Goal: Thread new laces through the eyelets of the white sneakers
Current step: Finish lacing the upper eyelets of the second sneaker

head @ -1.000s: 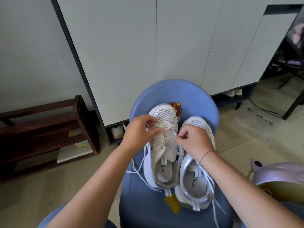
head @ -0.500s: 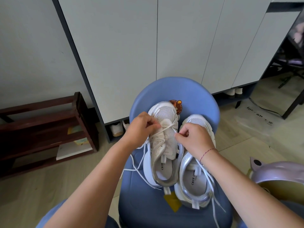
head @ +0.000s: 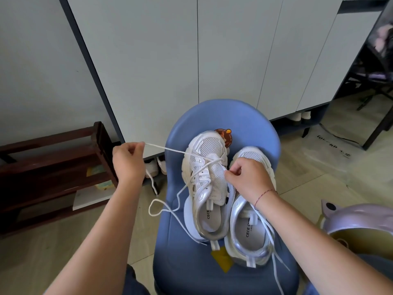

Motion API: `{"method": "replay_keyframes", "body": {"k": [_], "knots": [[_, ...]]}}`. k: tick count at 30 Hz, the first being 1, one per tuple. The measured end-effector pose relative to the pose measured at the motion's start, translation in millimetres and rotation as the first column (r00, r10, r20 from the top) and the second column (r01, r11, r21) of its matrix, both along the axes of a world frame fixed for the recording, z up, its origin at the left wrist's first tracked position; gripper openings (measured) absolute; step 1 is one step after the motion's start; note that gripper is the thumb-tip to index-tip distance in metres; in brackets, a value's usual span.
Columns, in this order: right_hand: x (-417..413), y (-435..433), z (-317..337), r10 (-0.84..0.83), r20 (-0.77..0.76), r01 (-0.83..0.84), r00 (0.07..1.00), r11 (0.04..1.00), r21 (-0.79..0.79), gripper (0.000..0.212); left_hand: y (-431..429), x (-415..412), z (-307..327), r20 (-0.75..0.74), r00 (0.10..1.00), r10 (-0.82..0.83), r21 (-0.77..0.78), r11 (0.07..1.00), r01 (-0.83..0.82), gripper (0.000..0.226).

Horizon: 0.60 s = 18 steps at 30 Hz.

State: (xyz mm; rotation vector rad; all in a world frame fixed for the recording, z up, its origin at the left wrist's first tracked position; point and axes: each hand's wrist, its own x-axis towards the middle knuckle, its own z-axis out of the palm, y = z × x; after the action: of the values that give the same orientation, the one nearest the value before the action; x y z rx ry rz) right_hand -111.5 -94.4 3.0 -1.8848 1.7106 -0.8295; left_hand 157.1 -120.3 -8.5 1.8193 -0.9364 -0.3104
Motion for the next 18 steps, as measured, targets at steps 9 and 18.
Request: {"method": "replay_keyframes", "body": {"k": [9, 18], "knots": [[-1, 0, -2, 0.01, 0.0, -0.01, 1.0, 1.0, 0.008, 0.021, 8, -75, 1, 0.164, 0.792, -0.588, 0.037, 0.806, 0.591, 0.027], [0, -2, -4, 0.022, -0.007, -0.022, 1.0, 1.0, -0.002, 0.018, 6, -92, -3, 0.271, 0.709, -0.651, 0.025, 0.741, 0.671, 0.009]]}}
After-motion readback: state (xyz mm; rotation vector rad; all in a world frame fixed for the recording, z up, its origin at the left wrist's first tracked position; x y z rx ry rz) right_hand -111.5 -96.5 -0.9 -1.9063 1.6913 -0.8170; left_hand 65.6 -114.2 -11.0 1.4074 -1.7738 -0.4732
